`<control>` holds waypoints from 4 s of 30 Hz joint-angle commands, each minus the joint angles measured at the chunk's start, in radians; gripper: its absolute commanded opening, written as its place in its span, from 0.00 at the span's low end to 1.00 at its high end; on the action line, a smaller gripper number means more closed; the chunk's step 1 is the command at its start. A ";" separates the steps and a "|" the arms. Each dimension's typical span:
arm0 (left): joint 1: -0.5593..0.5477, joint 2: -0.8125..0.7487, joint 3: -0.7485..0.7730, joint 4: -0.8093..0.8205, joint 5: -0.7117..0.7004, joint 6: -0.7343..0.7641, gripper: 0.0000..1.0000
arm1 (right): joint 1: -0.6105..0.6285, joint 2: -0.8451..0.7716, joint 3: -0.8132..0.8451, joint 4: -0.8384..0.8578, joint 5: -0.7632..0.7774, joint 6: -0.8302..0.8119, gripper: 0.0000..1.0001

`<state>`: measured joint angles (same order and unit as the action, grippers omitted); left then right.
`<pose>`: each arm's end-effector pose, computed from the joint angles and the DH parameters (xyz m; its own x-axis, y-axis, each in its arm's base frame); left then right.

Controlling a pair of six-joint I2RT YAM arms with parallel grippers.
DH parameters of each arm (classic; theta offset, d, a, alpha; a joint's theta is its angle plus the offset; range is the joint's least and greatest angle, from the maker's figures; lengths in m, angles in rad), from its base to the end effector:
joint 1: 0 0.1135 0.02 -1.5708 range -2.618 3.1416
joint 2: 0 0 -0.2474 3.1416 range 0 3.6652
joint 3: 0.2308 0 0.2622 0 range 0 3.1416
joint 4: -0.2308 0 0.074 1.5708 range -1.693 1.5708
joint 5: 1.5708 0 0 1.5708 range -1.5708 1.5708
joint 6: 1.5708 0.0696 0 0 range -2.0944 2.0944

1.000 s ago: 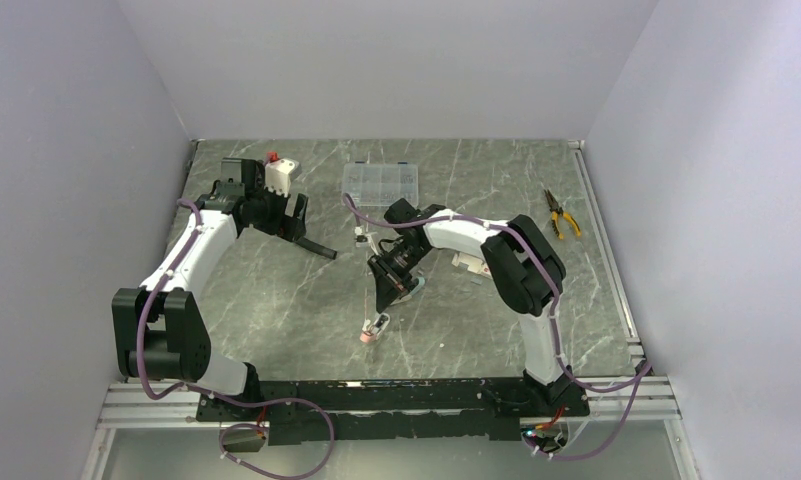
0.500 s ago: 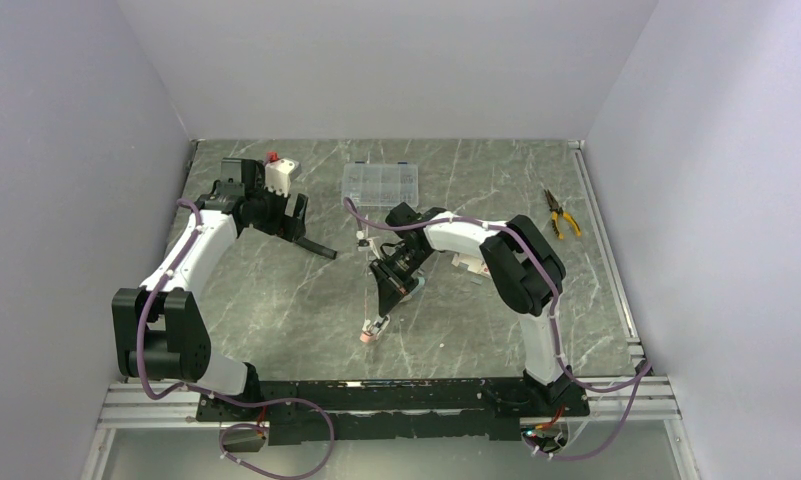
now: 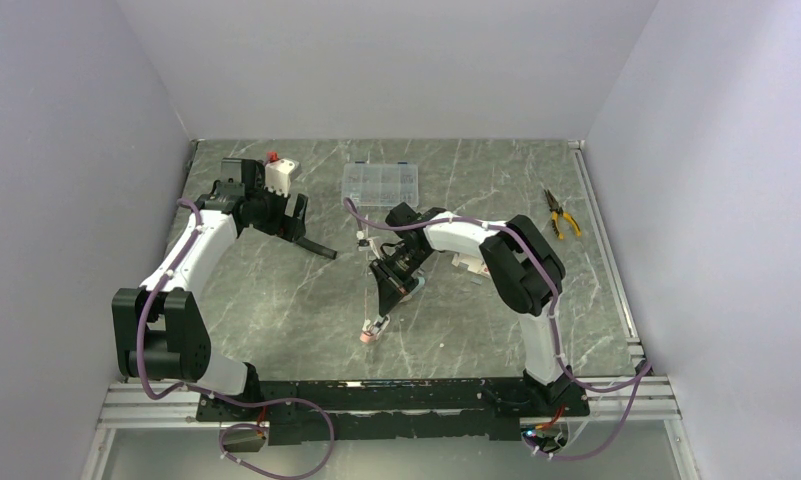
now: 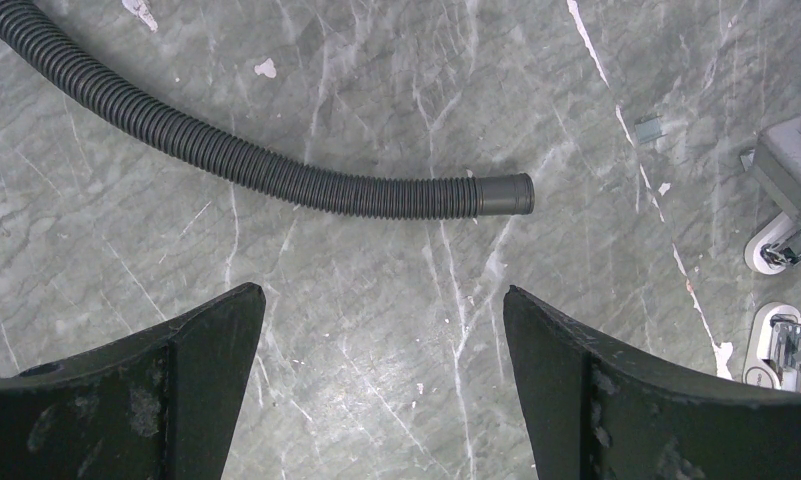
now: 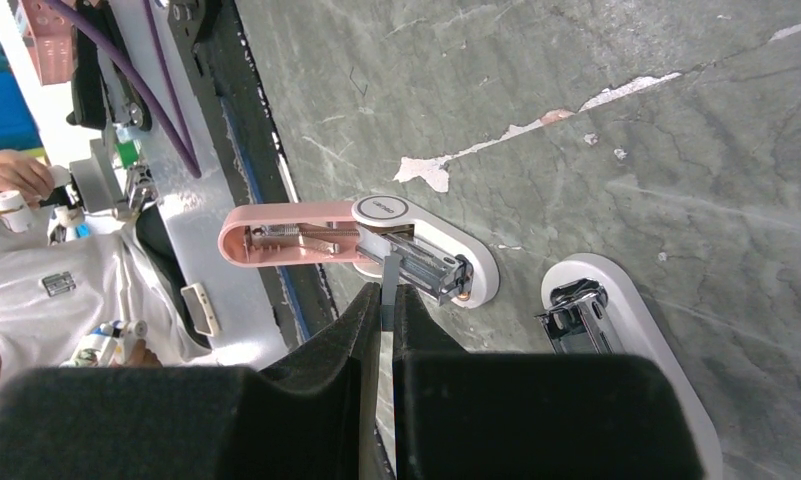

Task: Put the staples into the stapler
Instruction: Install the staple into the stapler.

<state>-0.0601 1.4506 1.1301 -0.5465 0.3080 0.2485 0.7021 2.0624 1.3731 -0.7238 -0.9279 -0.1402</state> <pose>0.3404 -0.0416 0.2286 -0.6754 0.2754 -0.6841 0.4325 0.8993 -0.0649 0.2618 0.2944 0.1013 -0.6791 -0.6842 -0.2660 -0.5838 0.2837 0.7607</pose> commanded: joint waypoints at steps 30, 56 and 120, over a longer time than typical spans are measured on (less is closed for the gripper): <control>0.002 0.005 0.040 0.000 -0.005 -0.011 0.95 | 0.016 0.018 0.005 0.031 0.028 0.025 0.00; 0.002 0.005 0.051 -0.004 -0.007 -0.009 0.95 | 0.029 -0.009 -0.001 0.038 0.066 0.033 0.05; 0.001 -0.001 0.056 -0.011 -0.002 -0.006 0.95 | 0.059 -0.069 0.049 0.005 0.203 -0.013 0.24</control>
<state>-0.0601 1.4551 1.1412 -0.5587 0.2977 0.2489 0.7567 2.0441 1.3888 -0.7235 -0.7582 -0.1299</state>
